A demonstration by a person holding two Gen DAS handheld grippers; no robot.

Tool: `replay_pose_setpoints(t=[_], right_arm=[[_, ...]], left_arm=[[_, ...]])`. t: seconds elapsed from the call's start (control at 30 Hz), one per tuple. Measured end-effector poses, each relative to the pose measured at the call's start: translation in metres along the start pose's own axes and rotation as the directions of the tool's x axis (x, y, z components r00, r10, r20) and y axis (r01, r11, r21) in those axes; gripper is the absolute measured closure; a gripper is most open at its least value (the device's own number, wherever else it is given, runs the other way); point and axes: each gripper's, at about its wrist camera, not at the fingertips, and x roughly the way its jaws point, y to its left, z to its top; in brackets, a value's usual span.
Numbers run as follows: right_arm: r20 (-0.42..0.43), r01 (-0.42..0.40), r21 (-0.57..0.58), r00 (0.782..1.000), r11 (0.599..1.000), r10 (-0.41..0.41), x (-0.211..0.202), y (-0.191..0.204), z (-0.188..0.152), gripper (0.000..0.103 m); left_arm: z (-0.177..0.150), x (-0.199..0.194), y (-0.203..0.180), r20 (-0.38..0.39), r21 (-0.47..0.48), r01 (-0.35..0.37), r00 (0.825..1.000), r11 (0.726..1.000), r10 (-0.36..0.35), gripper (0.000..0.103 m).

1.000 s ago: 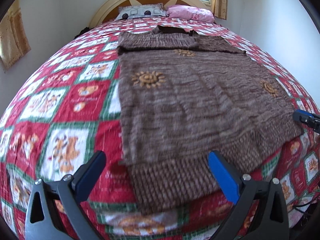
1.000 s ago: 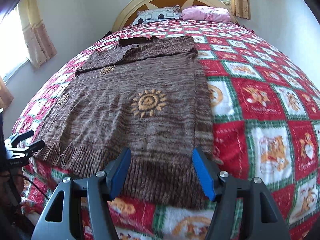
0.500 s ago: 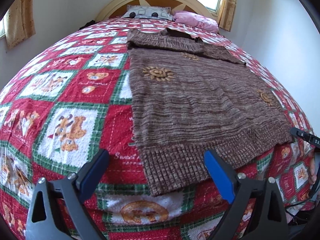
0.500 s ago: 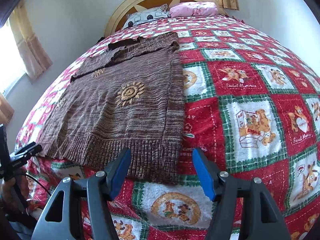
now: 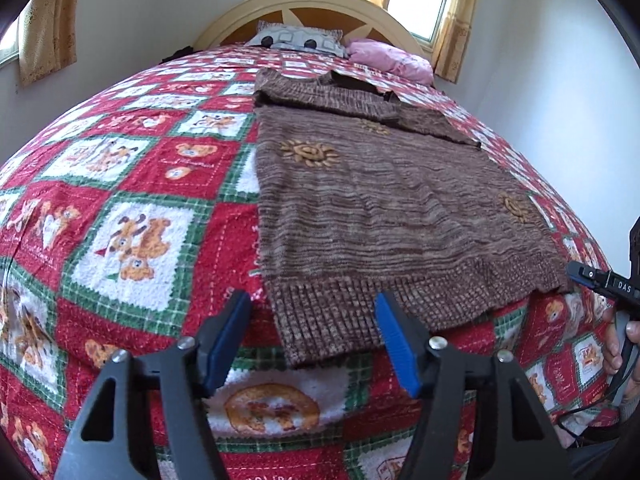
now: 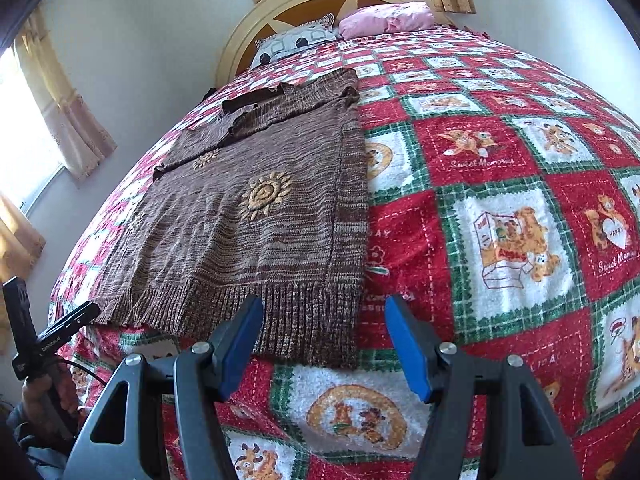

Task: Fold small clothes
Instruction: 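Lower both tools to the ribbed hem of the sweater, then close both grippers on the ribbed sweater hem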

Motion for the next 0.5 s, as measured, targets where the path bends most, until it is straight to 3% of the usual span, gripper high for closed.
replay_pose_setpoints(t=[0.27, 0.4, 0.5], right_arm=[[-0.004, -0.014, 0.012, 1.0, 1.0, 0.014, -0.0027, -0.0033, -0.0026, 0.041], [-0.018, -0.048, 0.003, 0.999, 0.999, 0.048, -0.0014, 0.002, -0.0049, 0.048], [-0.017, -0.034, -0.006, 0.999, 0.999, 0.034, 0.0006, 0.0048, -0.0072, 0.061]], left_arm=[[-0.0005, -0.0029, 0.0079, 0.022, -0.041, 0.044, 0.999, 0.998, -0.043, 0.037], [-0.0011, -0.0027, 0.0072, 0.025, -0.044, 0.044, 0.999, 0.998, -0.043, 0.04], [-0.002, -0.0014, 0.0045, 0.027, -0.029, 0.037, 0.999, 0.999, -0.036, 0.037]])
